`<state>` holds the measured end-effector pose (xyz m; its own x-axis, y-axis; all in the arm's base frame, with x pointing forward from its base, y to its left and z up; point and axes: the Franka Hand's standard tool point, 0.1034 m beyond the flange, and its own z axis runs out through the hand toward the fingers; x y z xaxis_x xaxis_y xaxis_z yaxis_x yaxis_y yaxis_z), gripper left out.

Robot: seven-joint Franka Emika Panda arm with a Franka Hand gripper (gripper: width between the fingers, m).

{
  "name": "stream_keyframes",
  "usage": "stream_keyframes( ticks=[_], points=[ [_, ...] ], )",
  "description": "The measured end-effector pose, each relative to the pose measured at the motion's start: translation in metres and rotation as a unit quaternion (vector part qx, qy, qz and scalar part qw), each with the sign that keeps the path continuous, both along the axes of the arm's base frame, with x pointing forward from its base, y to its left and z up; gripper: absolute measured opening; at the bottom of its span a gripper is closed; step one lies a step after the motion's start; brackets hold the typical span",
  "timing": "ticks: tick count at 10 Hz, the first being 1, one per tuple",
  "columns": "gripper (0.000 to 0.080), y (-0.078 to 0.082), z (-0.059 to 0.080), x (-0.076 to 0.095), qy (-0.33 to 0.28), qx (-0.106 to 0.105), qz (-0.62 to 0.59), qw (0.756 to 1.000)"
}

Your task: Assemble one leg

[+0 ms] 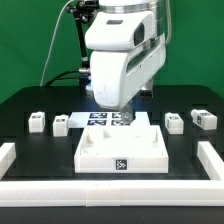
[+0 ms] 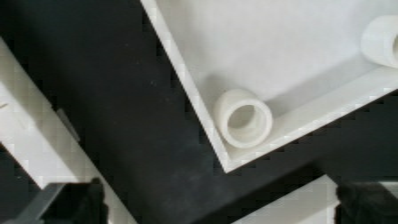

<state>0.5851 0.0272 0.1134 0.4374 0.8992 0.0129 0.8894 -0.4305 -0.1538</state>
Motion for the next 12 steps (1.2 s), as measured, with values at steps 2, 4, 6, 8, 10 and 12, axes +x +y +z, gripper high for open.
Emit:
stream_keyframes(
  ticks=[2,4,6,8,10,12],
  points=[
    [0.065,0.0,0.0,0.0,0.0,0.0,0.0,1.0],
    [0.065,-0.001,-0.001,0.0,0.0,0.0,0.001,1.0],
    [0.065,-0.009,-0.016,-0.019,-0.017,0.003,0.046,0.999],
    [0.065,-0.008,-0.022,-0.034,-0.032,0.001,0.053,0.998],
    [0.065,-0.007,-0.028,-0.059,-0.028,-0.001,0.048,0.998],
    [0.065,-0.007,-0.029,-0.058,-0.027,-0.002,0.048,0.998]
  ],
)
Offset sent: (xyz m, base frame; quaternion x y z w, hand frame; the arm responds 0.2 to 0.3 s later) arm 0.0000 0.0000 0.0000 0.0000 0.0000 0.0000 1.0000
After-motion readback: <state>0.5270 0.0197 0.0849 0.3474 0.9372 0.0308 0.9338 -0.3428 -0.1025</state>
